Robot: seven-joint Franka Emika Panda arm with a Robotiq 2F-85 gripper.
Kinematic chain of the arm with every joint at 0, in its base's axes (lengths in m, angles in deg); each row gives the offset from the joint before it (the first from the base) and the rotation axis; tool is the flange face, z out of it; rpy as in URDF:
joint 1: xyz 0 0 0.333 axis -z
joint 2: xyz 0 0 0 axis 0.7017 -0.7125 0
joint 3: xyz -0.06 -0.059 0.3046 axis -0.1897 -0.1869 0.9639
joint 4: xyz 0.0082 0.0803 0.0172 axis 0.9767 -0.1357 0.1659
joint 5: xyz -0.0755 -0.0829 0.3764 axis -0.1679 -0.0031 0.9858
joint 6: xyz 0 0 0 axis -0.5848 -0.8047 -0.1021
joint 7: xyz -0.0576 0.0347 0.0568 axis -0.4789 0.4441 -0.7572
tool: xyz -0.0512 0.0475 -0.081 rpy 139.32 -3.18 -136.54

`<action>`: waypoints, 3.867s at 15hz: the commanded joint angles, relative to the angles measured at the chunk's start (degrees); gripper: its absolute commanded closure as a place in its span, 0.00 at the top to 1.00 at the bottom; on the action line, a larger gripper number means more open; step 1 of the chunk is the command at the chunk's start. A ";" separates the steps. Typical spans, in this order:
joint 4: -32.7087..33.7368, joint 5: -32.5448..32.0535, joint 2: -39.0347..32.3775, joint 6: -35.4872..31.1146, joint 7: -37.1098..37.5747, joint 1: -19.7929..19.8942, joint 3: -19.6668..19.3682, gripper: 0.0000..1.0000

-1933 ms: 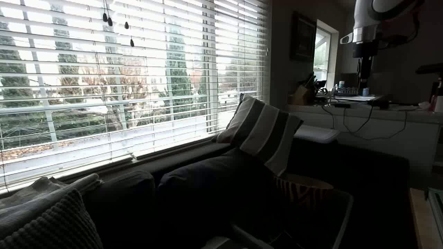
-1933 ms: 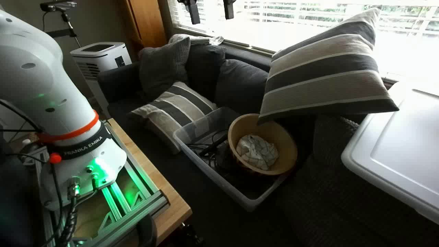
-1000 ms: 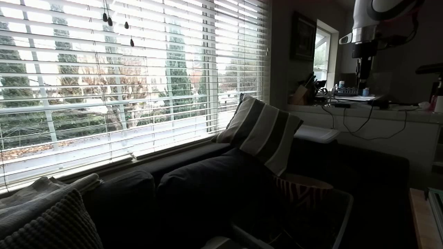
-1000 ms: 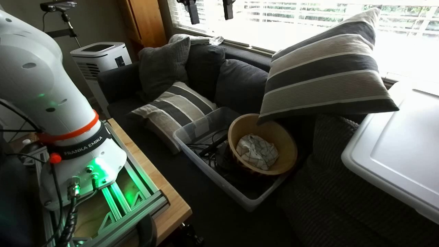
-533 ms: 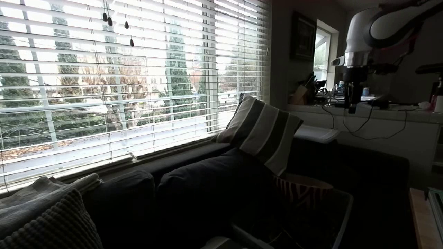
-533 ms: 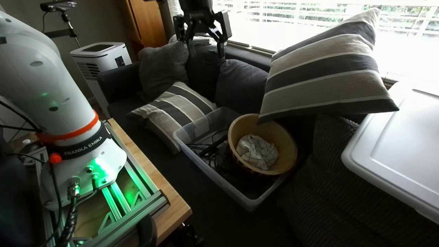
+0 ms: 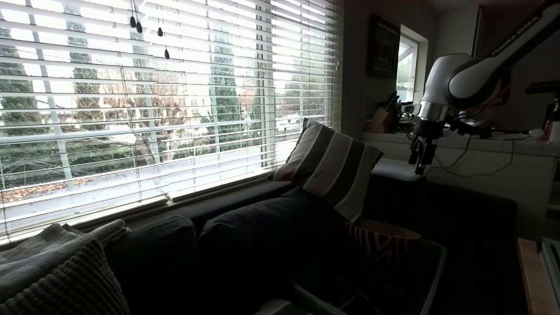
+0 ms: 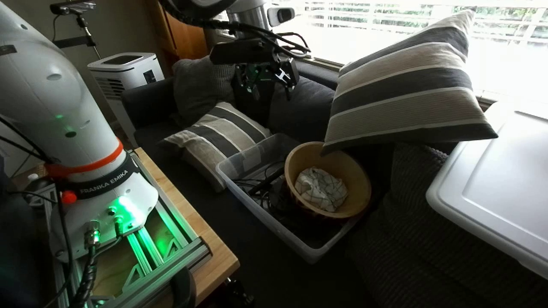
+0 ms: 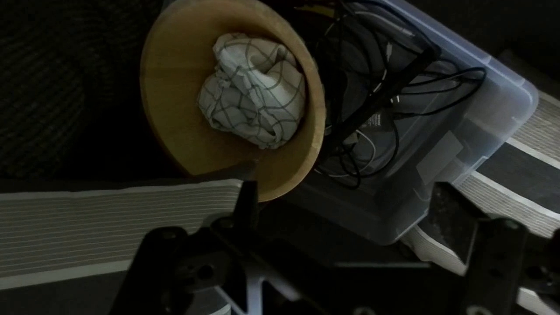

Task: Remove the wooden bowl from the container and put it on the striped pillow on the left

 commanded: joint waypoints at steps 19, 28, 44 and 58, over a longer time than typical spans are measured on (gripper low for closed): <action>1.54 -3.54 -19.48 -12.87 22.85 6.67 11.75 1.00; 6.12 -15.43 -36.61 -27.57 36.10 4.29 6.87 1.00; 14.36 -8.01 -52.56 -28.21 31.64 0.21 6.51 1.00; 24.46 1.41 -54.53 -18.22 19.58 17.94 26.14 1.00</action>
